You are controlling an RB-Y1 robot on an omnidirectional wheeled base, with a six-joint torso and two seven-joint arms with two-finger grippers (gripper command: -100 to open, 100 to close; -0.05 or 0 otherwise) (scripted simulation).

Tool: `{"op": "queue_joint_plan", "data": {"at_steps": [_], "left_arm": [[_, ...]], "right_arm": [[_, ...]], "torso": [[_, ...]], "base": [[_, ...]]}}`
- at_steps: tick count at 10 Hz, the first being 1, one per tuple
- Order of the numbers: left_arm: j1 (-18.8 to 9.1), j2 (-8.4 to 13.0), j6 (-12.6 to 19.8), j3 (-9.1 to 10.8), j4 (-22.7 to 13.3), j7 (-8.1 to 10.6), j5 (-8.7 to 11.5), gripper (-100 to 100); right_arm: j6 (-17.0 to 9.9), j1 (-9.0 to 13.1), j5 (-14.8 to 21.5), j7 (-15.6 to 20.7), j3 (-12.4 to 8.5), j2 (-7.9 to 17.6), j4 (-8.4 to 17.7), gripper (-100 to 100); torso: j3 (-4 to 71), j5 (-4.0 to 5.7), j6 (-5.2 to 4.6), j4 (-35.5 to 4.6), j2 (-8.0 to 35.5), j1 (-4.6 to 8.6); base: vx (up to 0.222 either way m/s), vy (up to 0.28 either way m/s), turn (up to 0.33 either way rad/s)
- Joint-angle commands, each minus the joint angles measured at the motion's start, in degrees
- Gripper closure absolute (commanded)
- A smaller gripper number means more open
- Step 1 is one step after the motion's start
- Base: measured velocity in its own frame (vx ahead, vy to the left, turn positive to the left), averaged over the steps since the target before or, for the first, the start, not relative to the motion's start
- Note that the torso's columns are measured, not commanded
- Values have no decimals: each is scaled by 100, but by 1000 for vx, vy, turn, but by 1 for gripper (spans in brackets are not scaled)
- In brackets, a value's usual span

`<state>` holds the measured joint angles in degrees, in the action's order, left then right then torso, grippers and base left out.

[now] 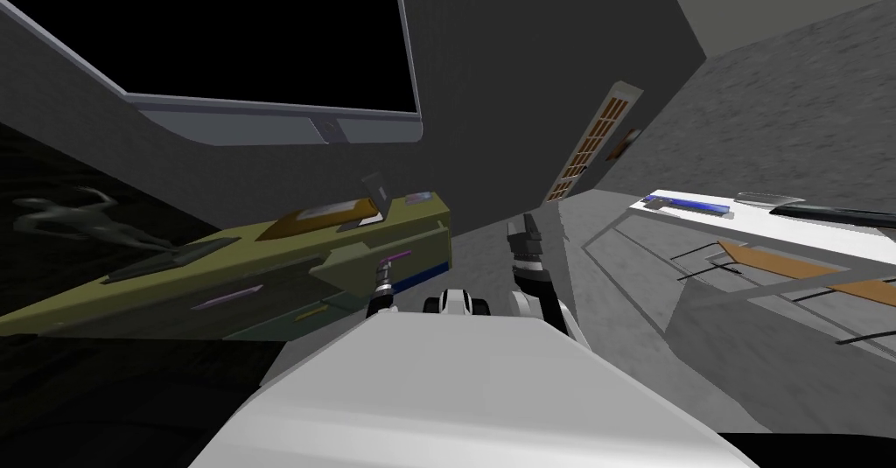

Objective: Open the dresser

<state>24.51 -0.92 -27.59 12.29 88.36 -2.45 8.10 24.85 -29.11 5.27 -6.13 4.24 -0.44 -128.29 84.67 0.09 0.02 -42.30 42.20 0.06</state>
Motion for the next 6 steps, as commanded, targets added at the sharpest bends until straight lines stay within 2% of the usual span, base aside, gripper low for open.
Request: {"op": "queue_joint_plan", "data": {"at_steps": [1,3,4,5,6], "left_arm": [[81,-2,-24,-35,80,6,-7,100],[156,-5,-39,-68,156,13,-12,100],[139,-6,-20,-61,129,14,-9,100],[220,-7,99,-59,280,22,10,-100],[285,-3,206,-51,442,28,30,-100]], "right_arm": [[0,0,0,0,0,0,0,0],[0,1,0,0,0,0,0,0],[0,1,0,0,0,0,0,0],[0,0,0,0,0,0,0,0],[0,-1,0,0,0,1,0,0]], "torso": [[-14,-4,-1,0,18,8],[-14,-1,-2,-4,18,1],[-17,1,1,-6,24,5],[-2,4,0,-6,-3,-7],[9,-4,-1,4,-19,-12]], "base": [[-154,-68,8],[-168,-70,2],[-87,-43,1],[-16,-14,-15],[1,-13,-16]]}}
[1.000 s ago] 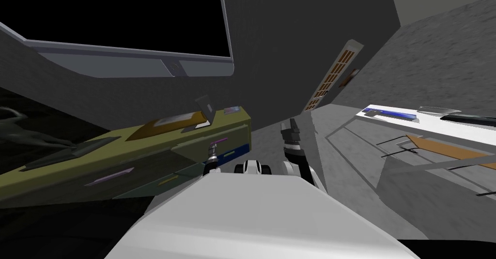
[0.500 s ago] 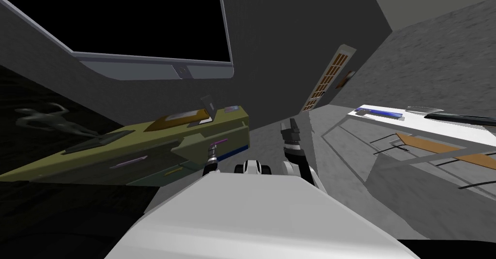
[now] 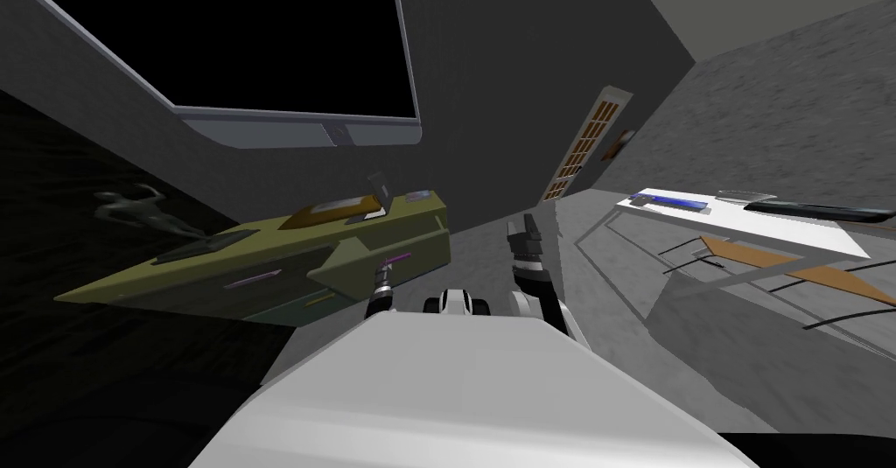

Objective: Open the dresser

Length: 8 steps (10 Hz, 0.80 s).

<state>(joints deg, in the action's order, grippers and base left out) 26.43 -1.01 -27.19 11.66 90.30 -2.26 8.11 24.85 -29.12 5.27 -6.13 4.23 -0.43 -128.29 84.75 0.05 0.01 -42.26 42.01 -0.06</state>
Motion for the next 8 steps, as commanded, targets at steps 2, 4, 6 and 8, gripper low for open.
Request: {"op": "queue_joint_plan", "data": {"at_steps": [2,4,6,8], "left_arm": [[223,14,382,29,557,22,68,-100],[288,18,489,38,735,28,87,-100],[417,26,704,54,1053,40,126,-100],[547,34,919,71,1385,52,165,-100]], "right_arm": [[0,-1,0,0,0,0,0,0],[0,-1,0,0,0,0,0,0],[0,0,0,0,0,0,0,0],[0,0,0,0,0,0,0,0]], "torso": [[-7,4,-4,-7,10,4],[-19,-4,-1,-4,28,5],[-22,-5,-1,-4,33,9],[-19,-5,-1,-2,29,8]], "base": [[13,-10,-20],[13,-2,-11],[4,-11,-20],[3,-15,-23]]}}
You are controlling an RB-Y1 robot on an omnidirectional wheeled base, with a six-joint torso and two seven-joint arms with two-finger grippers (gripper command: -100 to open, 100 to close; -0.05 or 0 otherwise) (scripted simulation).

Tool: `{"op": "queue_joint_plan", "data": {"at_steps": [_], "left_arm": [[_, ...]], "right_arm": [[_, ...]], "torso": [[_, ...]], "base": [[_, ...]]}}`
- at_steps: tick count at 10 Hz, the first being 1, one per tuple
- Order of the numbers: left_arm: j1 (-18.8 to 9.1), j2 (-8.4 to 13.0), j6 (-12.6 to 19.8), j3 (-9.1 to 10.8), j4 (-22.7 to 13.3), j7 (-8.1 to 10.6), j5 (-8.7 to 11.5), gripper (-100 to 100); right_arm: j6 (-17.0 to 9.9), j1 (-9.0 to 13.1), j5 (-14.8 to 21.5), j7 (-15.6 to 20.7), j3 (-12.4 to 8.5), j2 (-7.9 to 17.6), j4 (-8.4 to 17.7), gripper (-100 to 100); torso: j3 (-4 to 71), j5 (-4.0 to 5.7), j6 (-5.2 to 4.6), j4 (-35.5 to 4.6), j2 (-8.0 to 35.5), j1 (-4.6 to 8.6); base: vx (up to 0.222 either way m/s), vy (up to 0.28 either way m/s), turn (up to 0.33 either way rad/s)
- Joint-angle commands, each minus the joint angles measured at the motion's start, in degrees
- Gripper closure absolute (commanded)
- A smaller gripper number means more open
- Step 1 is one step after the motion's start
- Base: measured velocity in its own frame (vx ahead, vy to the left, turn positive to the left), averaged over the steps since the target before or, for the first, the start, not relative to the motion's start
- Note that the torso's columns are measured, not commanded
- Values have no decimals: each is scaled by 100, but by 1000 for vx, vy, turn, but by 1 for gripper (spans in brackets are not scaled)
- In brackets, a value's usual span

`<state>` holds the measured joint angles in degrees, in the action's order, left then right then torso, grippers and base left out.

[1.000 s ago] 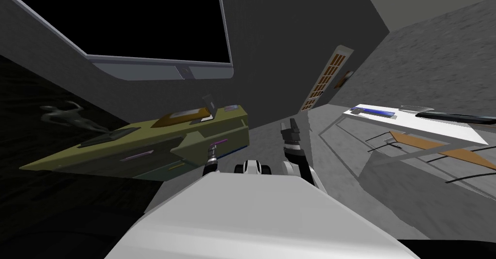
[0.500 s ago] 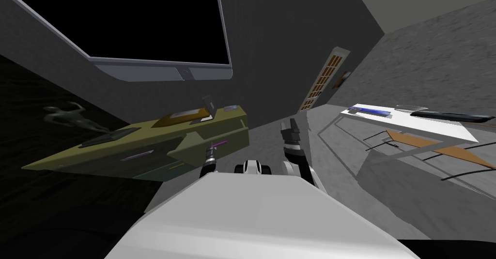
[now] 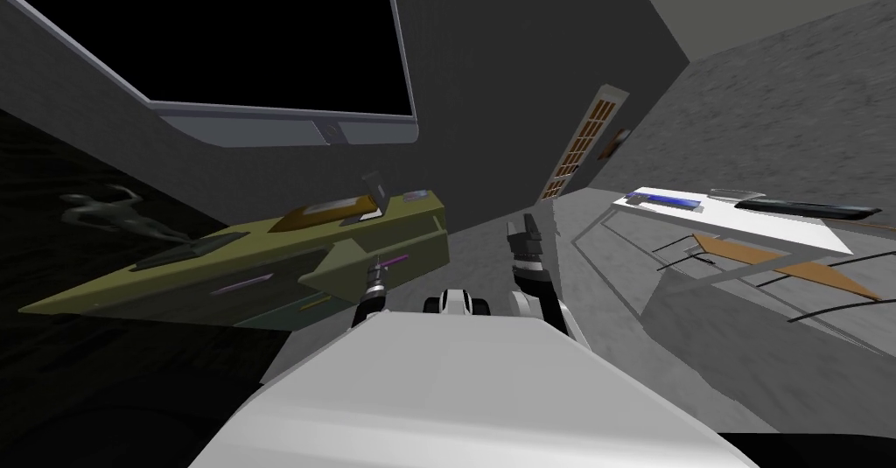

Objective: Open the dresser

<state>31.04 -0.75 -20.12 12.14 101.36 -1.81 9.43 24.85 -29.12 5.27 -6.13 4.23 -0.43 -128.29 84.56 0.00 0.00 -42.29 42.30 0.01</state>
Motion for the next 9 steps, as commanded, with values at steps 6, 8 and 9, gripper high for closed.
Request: {"op": "queue_joint_plan", "data": {"at_steps": [6,8,9], "left_arm": [[184,2,347,10,338,21,49,0],[189,0,357,8,327,21,50,0],[191,-1,360,7,324,21,50,0]], "right_arm": [[0,0,0,0,0,0,0,0],[0,0,0,0,0,0,0,0],[0,0,0,0,0,0,0,0]], "torso": [[-5,12,1,-10,12,11],[-1,6,0,-5,4,5],[0,4,0,-3,2,3]], "base": [[3,-2,-3],[0,0,0],[0,0,0]]}}
